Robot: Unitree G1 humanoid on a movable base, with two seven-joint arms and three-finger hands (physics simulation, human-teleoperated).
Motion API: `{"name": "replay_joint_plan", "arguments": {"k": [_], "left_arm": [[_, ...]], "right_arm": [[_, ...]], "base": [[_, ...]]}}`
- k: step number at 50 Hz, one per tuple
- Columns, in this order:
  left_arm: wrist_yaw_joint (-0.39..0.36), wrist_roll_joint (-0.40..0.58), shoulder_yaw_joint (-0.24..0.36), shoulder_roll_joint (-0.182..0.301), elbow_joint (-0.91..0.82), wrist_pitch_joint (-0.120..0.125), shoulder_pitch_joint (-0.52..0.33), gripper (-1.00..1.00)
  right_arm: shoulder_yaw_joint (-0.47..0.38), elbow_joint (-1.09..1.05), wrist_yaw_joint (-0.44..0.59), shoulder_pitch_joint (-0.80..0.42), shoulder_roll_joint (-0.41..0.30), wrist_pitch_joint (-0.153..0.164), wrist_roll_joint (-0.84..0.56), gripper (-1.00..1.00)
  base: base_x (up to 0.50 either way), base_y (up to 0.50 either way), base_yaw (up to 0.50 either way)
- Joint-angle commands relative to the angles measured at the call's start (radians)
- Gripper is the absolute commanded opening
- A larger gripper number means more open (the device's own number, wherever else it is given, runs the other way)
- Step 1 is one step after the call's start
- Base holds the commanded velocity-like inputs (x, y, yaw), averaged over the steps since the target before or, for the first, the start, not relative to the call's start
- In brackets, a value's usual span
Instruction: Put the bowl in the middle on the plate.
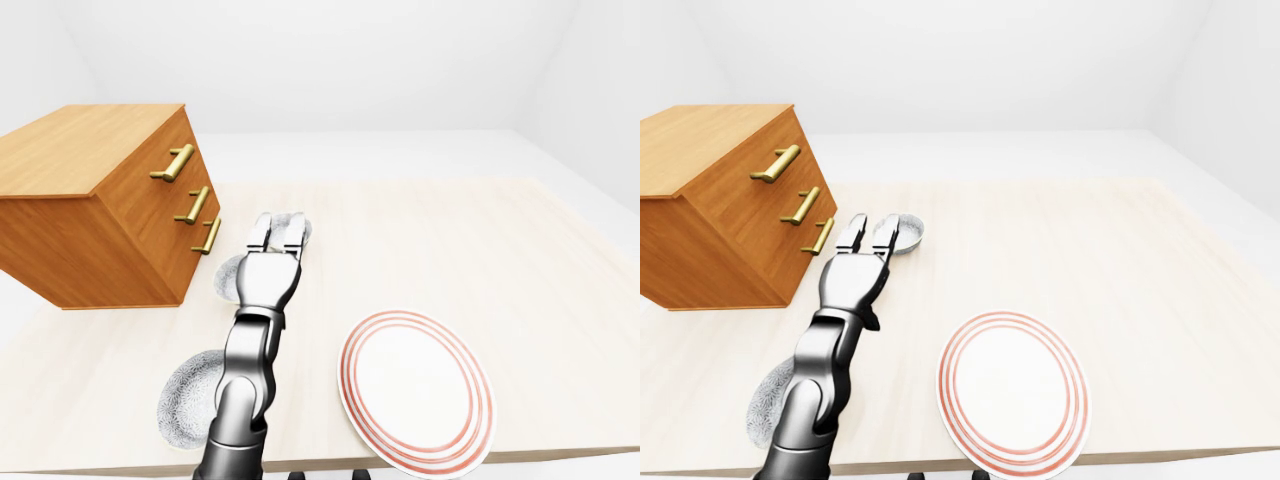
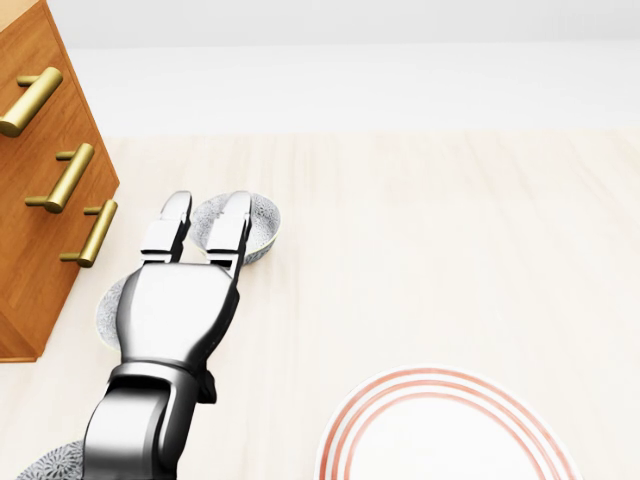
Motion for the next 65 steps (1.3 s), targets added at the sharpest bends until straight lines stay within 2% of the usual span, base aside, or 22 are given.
{"name": "replay_joint_plan", "arguments": {"k": [1, 7, 25, 34, 44, 54, 65], "left_arm": [[0.036, -0.052, 0.02, 0.014, 0.096, 0.0, -0.01, 1.0], [0.04, -0.066, 0.028, 0.034, 0.094, 0.0, -0.006, 1.0], [0.173, -0.154, 0.06, 0.062, 0.252, 0.0, -0.067, 1.0], [0.217, -0.185, 0.059, 0.078, 0.288, 0.0, -0.054, 1.0], [0.269, -0.248, 0.089, 0.103, 0.344, 0.0, -0.066, 1.0], [0.301, -0.28, 0.108, 0.129, 0.405, 0.0, -0.086, 1.0], [0.301, -0.291, 0.108, 0.14, 0.405, 0.0, -0.086, 1.0]], "right_arm": [[-0.004, -0.003, -0.001, 0.002, -0.001, 0.0, 0.006, 1.0], [0.0, 0.0, 0.0, -0.001, -0.001, 0.0, -0.001, 1.0], [0.008, 0.009, 0.004, -0.001, 0.003, 0.0, -0.01, 1.0], [0.008, 0.006, 0.002, -0.001, 0.002, 0.0, -0.01, 1.0], [0.01, 0.0, 0.003, -0.003, 0.004, 0.0, -0.017, 1.0], [0.007, 0.0, 0.005, -0.002, 0.004, 0.0, -0.014, 1.0], [0.004, -0.001, 0.004, 0.0, 0.004, 0.0, -0.012, 1.0]], "base": [[0.0, 0.0, 0.0], [0.0, 0.0, 0.0], [0.0, 0.0, 0.0], [0.0, 0.0, 0.0], [0.0, 0.0, 0.0], [0.0, 0.0, 0.0], [0.0, 0.0, 0.0]]}}
